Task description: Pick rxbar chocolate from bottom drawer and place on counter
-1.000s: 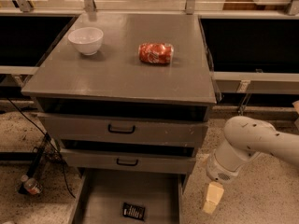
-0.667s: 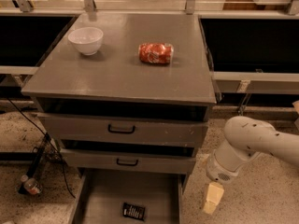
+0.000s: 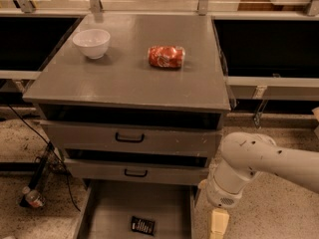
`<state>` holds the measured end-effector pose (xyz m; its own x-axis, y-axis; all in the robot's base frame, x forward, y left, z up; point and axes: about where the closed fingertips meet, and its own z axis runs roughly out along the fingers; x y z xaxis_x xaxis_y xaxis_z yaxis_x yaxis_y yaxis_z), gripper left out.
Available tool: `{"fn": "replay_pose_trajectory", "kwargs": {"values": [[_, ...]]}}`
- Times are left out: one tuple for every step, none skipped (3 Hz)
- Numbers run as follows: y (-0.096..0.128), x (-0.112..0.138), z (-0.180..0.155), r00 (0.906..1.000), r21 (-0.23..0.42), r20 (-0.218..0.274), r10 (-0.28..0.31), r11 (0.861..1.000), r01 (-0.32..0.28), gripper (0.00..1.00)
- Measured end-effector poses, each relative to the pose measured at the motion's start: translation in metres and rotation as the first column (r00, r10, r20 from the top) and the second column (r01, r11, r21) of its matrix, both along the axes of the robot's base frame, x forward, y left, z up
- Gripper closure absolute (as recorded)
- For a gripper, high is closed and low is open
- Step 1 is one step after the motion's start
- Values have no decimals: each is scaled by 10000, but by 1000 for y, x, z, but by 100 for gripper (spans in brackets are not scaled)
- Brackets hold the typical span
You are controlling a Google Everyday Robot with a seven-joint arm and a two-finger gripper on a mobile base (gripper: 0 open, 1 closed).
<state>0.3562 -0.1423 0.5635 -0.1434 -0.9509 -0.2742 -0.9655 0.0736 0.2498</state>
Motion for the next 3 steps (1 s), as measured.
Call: {"fn": "replay_pose_trajectory", "kwargs": {"values": [[-2, 1, -5, 9999, 83, -40, -107, 9999, 107, 0], [-8, 25, -48, 9962, 294, -234, -835, 9960, 842, 0], [-8, 25, -48, 9962, 294, -234, -835, 9960, 842, 0]]}}
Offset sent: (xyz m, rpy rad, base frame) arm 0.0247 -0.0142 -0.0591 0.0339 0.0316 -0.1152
